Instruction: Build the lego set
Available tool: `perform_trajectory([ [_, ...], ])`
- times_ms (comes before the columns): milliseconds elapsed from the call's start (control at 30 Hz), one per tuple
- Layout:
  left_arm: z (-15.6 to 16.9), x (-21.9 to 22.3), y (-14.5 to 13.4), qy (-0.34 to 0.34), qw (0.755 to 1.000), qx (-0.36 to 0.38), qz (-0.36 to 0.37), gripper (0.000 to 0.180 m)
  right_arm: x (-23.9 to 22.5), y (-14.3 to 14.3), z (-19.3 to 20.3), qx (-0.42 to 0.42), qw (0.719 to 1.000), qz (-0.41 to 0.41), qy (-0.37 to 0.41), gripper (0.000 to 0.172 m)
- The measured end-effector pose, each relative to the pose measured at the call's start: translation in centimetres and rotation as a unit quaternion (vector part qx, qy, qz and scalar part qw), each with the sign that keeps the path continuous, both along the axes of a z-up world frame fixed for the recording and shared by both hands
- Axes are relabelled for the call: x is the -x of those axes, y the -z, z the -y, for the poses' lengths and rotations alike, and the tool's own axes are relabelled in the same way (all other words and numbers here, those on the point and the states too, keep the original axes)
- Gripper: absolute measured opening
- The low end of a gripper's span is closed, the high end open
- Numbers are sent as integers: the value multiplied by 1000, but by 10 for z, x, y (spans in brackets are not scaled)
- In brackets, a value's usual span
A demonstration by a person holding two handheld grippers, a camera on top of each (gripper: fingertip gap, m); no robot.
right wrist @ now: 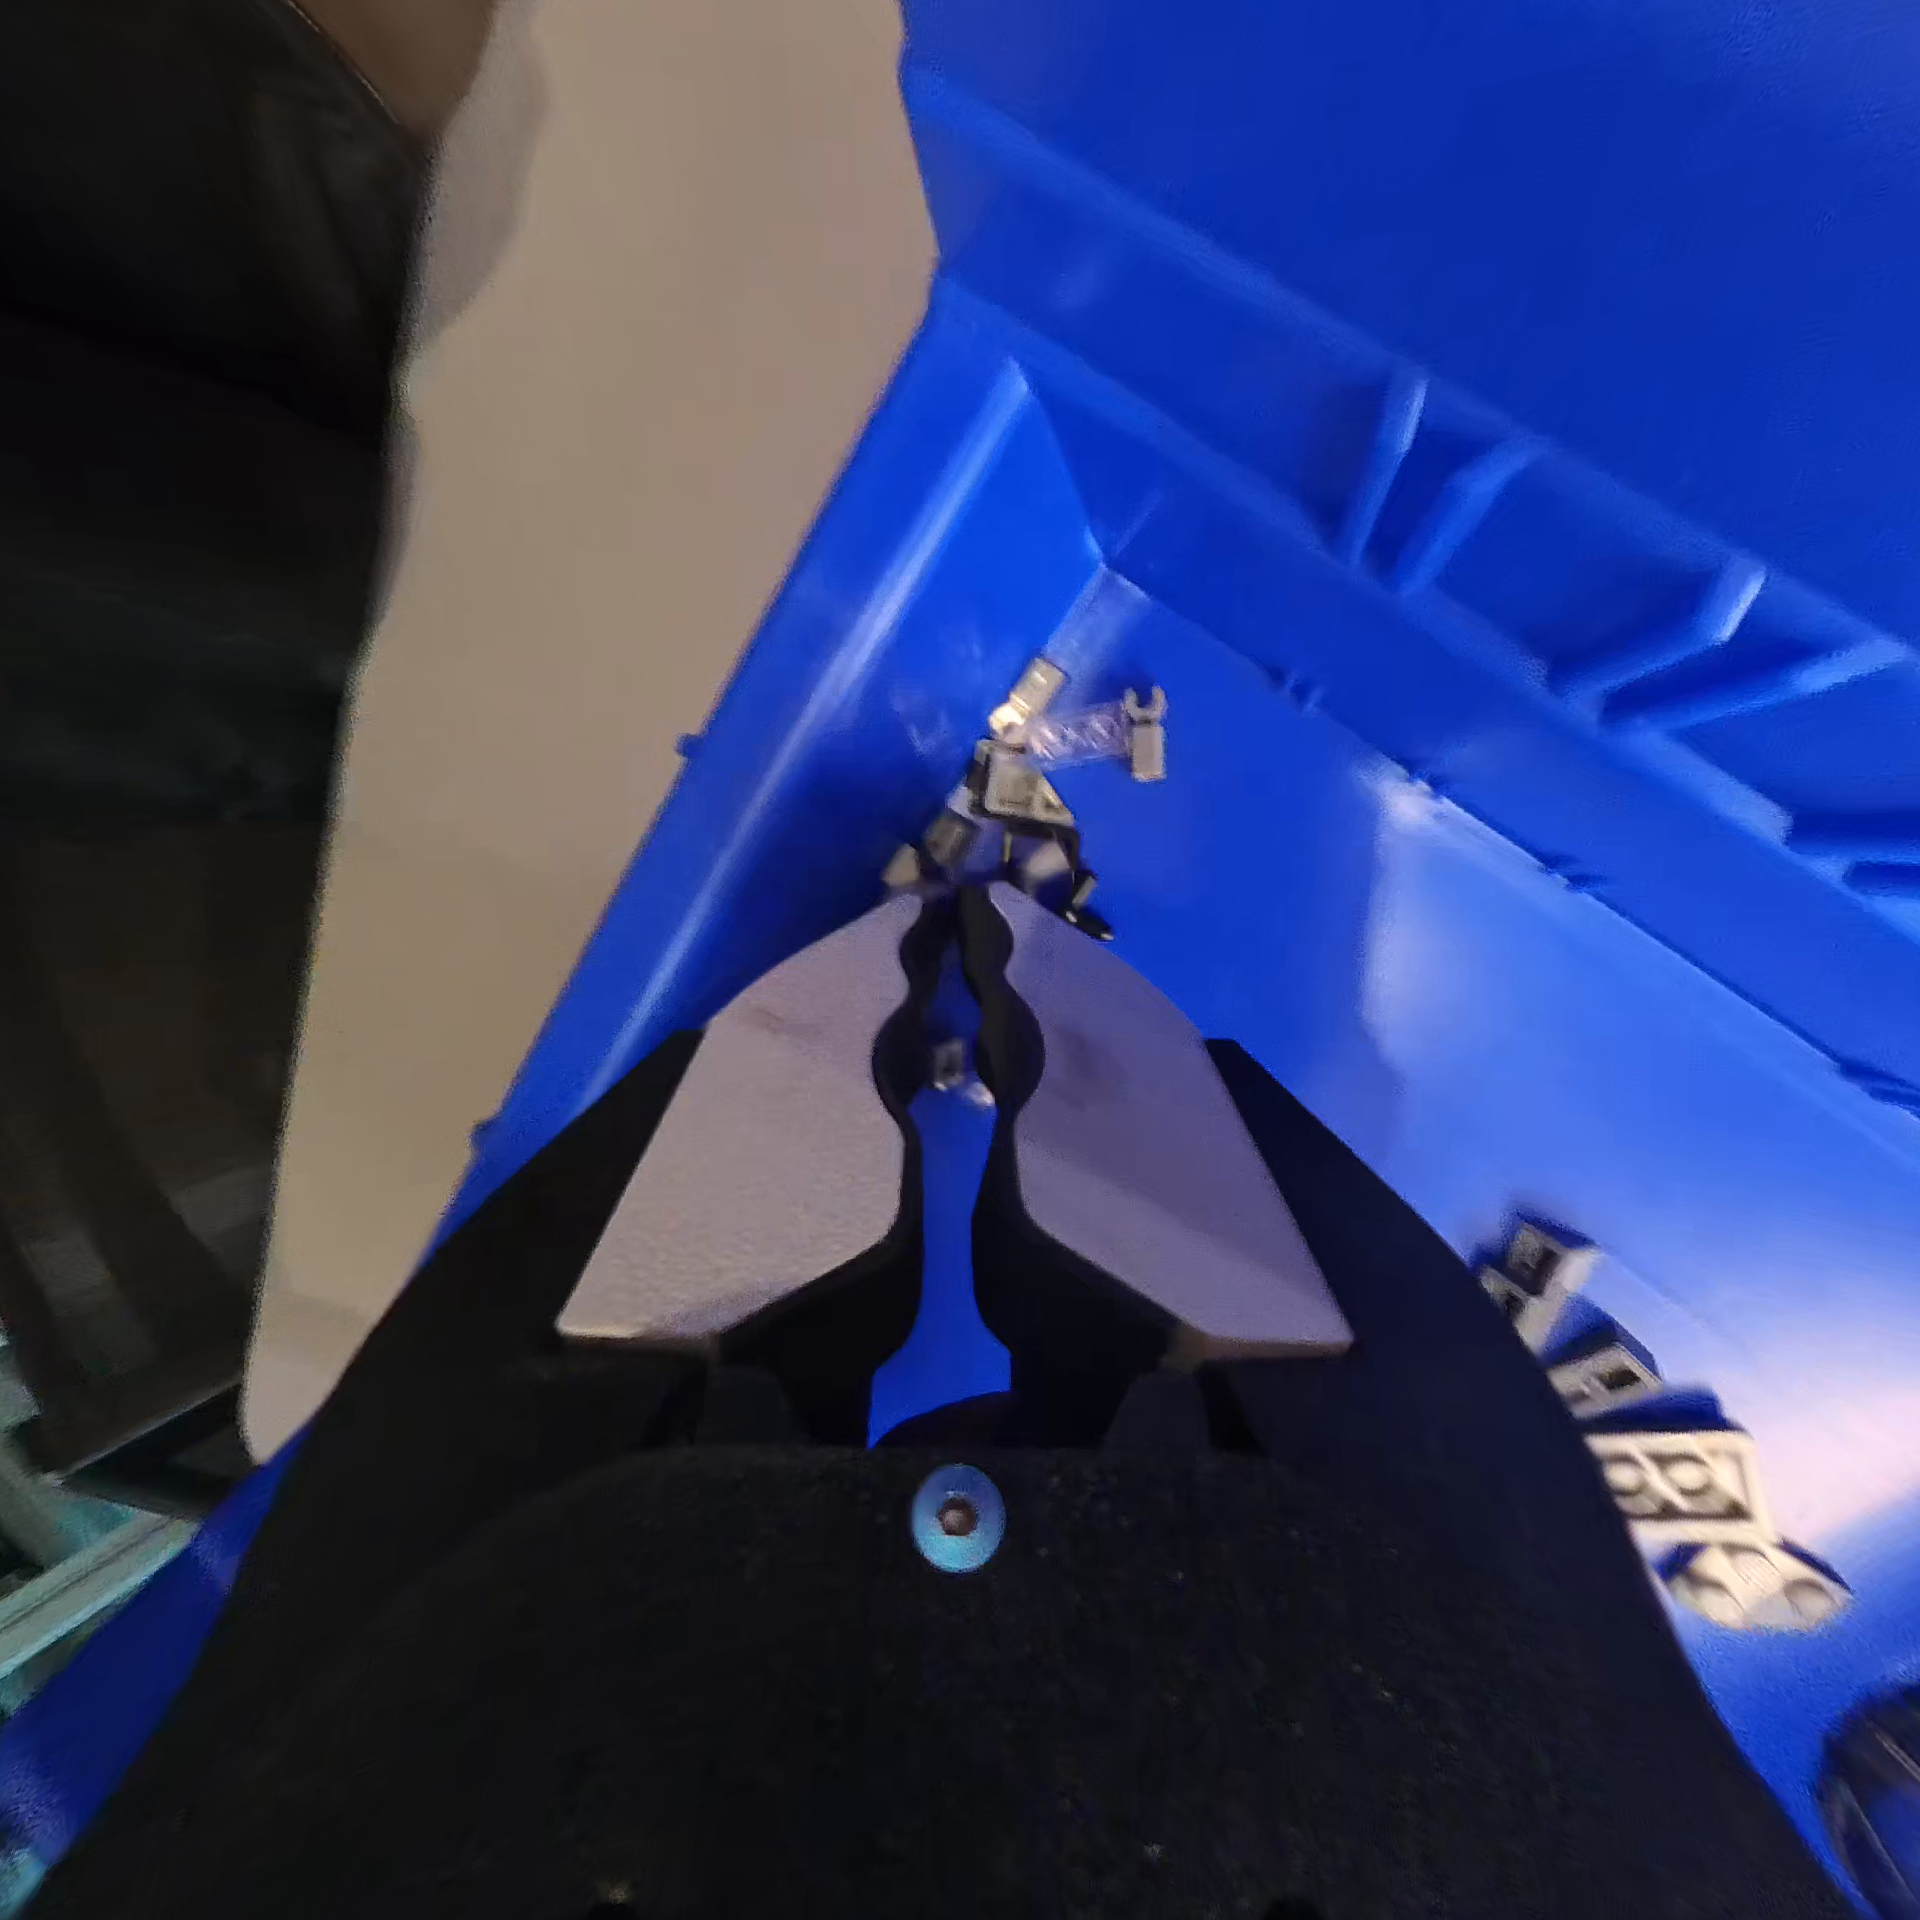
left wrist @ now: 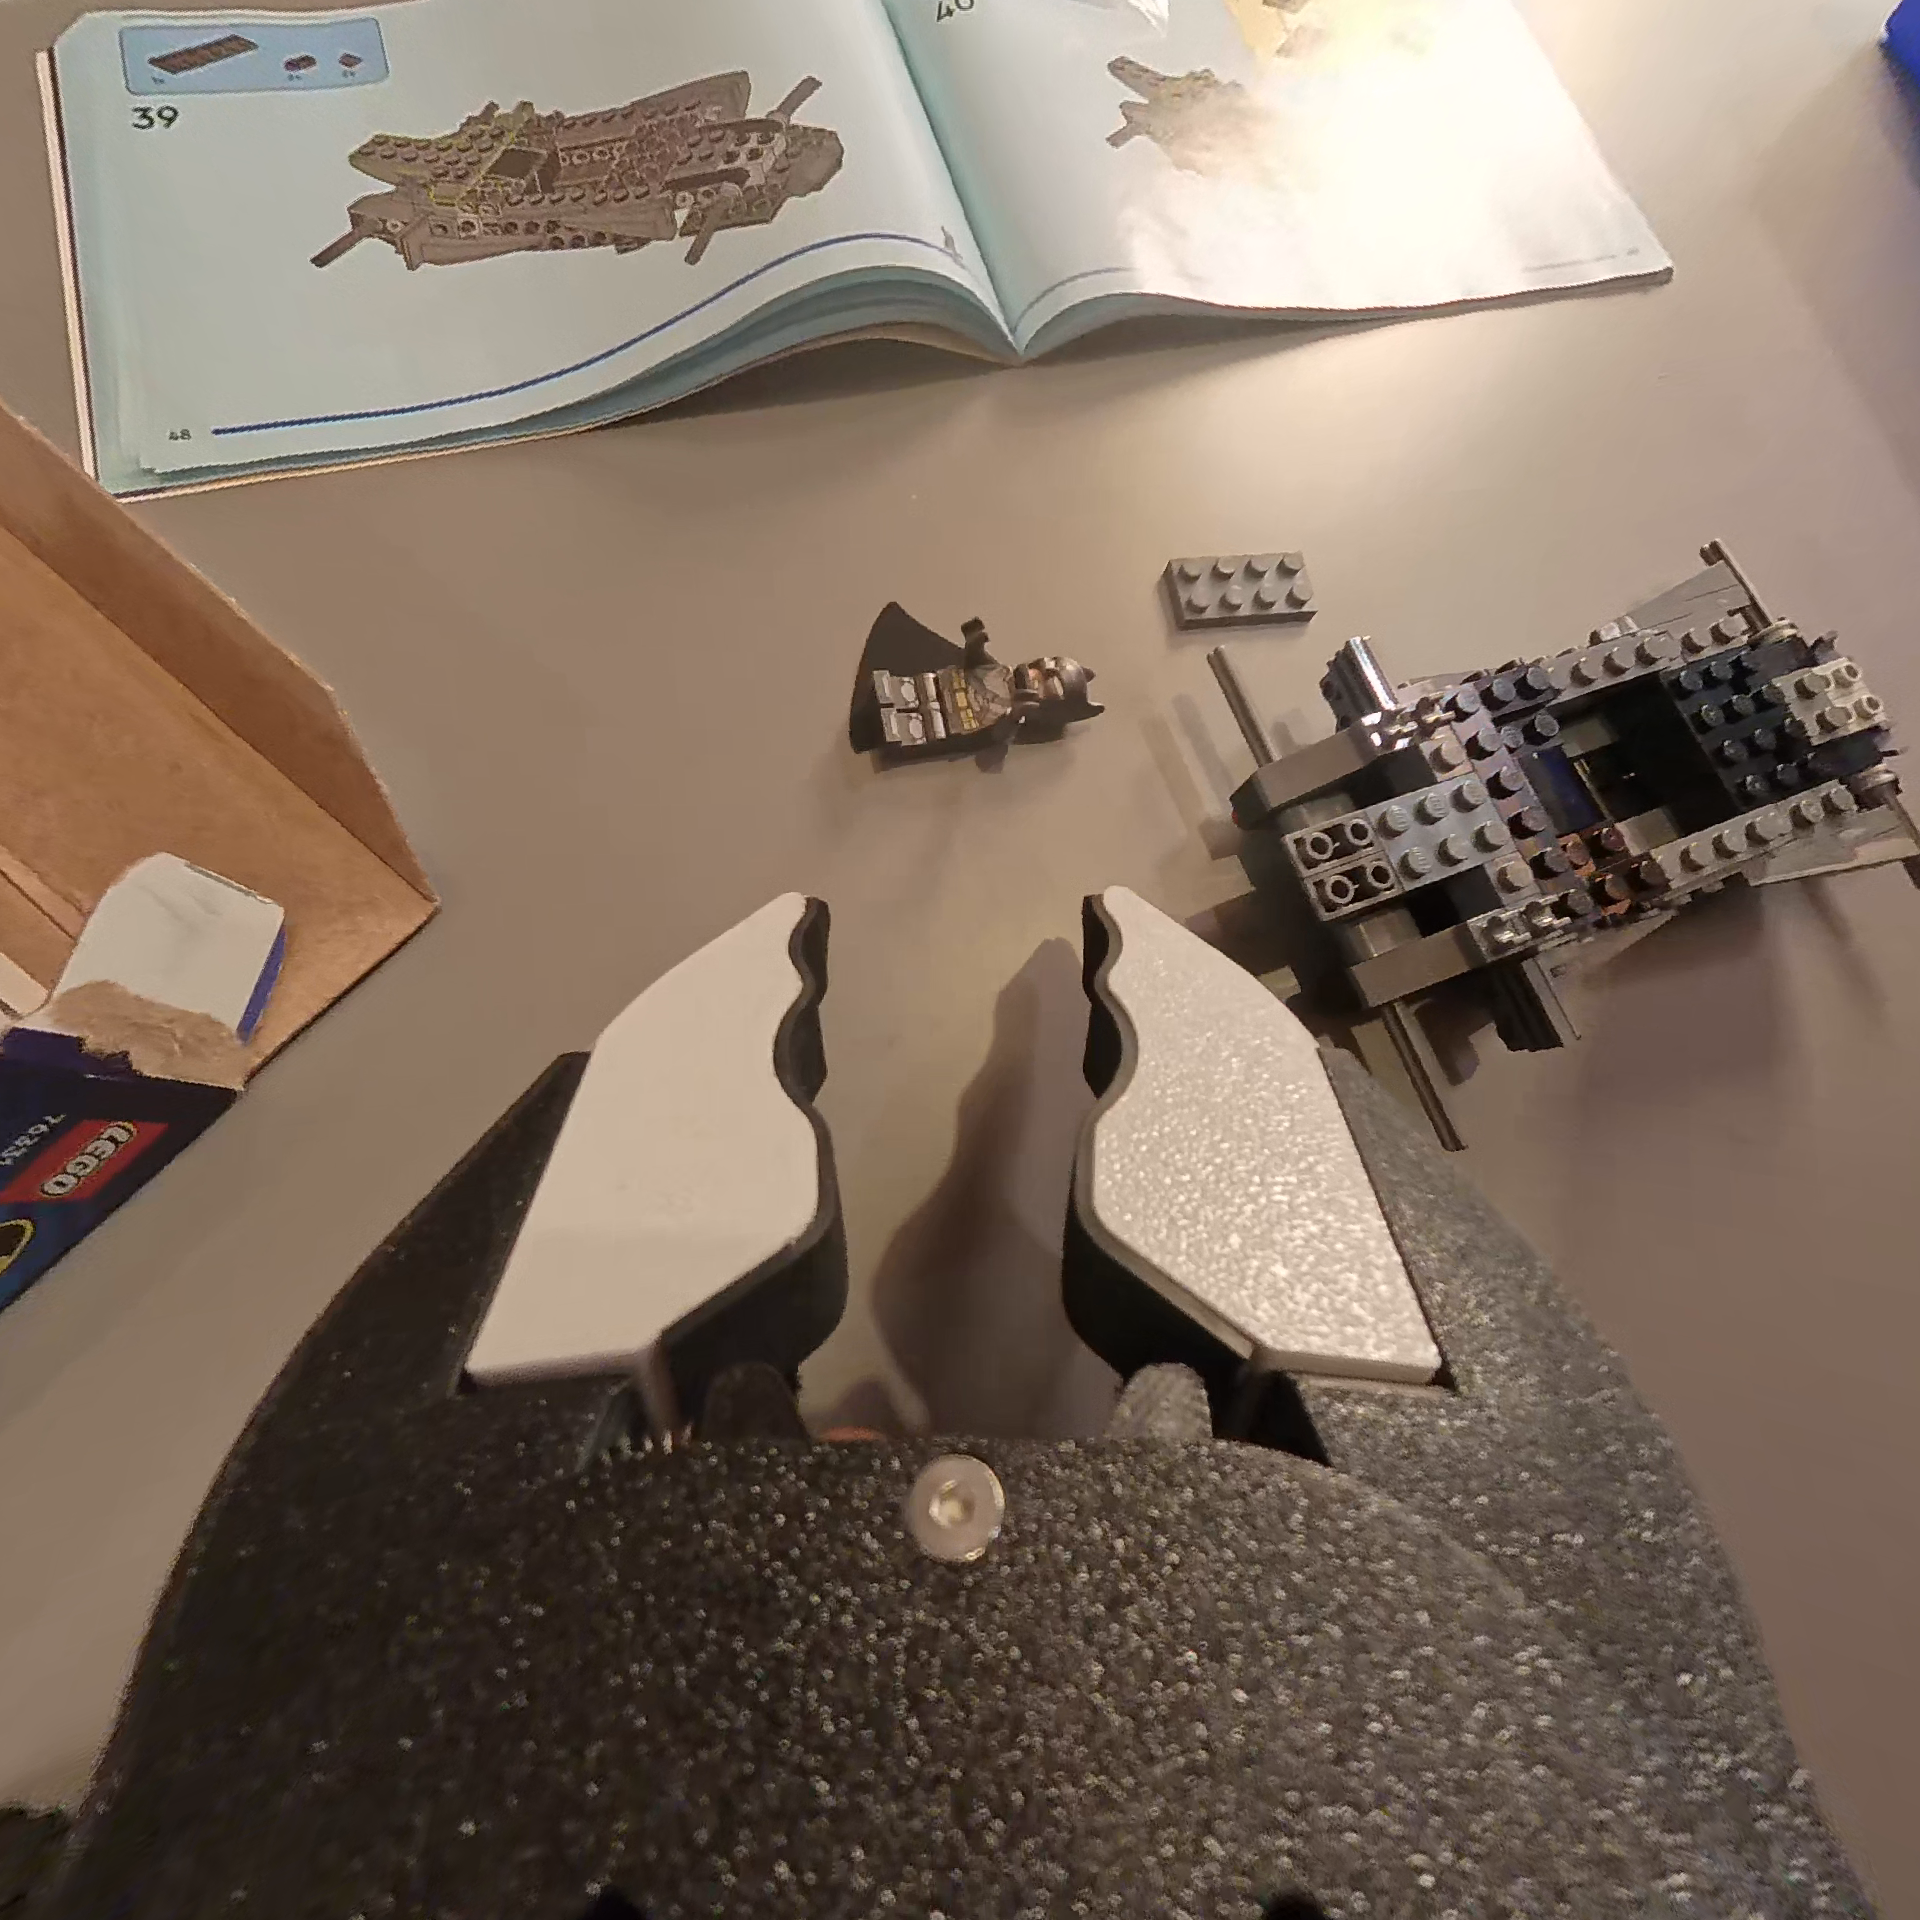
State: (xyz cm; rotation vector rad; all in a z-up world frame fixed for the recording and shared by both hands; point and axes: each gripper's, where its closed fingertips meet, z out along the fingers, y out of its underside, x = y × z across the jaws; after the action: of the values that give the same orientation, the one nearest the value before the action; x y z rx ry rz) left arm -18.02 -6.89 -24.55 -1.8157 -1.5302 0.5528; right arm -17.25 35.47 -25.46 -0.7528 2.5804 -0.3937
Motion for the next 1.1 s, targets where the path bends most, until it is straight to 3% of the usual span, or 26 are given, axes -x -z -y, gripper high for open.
perform_trajectory([
  [167, 0, 0, 2, 0, 1000, 0, 7, 48, 14, 0, -1, 13, 999, -47, 4, 2],
  [400, -1, 0, 4, 3, 1000, 8, 11, 48, -6, -12, 8, 40, 999, 30, 4, 4],
  [833, 0, 0, 1, 1, 1000, 5, 1, 48, 5, -3, 6, 31, 999, -26, 3, 6],
  [1100, 0, 0, 2, 2, 1000, 3, 4, 48, -3, -10, 7, 39, 999, 2, 8, 6],
])
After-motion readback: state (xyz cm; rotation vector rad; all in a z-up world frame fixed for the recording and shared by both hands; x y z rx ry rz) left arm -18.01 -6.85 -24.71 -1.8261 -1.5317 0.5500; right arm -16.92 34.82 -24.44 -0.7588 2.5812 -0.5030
